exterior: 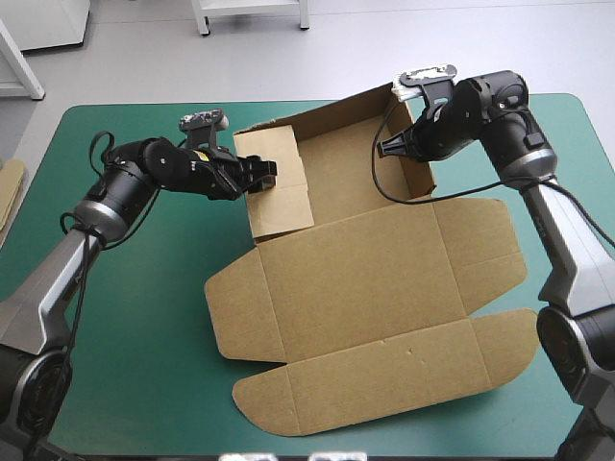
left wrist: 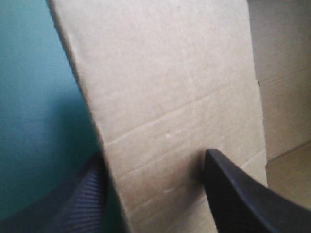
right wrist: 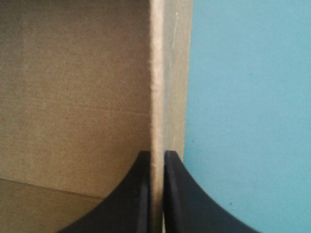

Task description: Fold the box

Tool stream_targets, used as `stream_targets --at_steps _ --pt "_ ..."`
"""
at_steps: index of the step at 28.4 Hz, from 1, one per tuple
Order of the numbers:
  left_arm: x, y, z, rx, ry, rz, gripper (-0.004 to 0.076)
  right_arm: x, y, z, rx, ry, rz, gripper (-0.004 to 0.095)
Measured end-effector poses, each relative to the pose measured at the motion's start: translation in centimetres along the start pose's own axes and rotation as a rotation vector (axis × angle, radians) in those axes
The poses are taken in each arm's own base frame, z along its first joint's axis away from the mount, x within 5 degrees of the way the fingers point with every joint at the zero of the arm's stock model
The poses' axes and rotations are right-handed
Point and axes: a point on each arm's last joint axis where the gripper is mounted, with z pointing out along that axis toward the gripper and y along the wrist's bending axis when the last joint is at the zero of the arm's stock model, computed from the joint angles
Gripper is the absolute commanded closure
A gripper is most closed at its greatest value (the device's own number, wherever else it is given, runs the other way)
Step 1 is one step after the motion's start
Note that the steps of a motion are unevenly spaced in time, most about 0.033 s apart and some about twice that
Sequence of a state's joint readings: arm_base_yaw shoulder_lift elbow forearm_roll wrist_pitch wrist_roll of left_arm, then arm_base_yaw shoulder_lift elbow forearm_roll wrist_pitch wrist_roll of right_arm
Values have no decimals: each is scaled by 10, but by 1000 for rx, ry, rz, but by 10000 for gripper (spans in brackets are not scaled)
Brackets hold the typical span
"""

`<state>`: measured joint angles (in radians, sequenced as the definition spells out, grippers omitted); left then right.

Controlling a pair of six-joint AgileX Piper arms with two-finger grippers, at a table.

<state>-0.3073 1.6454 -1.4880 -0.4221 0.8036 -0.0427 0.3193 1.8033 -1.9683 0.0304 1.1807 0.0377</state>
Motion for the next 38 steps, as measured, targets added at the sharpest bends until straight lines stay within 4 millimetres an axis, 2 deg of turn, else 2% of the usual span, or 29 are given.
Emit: stream_targets --at_steps 3,9,20,21,24,26,28,38 --pt "5 1 6 -69 36 14 323 1 12 0 21 3 -28 911" --pt "5 5 5 -133 42 10 323 2 28 0 32 -5 -53 911" --pt "5 10 9 -175 52 -8 336 3 33 0 4 -1 -39 911" --pt "5 10 9 -176 53 -8 354 3 33 0 2 -1 -38 911" --pt "6 10 9 -174 57 -11 485 3 33 0 6 0 -40 911" --pt "5 9 8 -167 54 -16 631 3 31 0 22 4 -46 911" --pt "5 8 8 -165 47 -18 731 3 30 0 37 6 -52 911" --pt "-11 0 -4 -151 -19 -12 732 6 26 0 69 42 -42 911"
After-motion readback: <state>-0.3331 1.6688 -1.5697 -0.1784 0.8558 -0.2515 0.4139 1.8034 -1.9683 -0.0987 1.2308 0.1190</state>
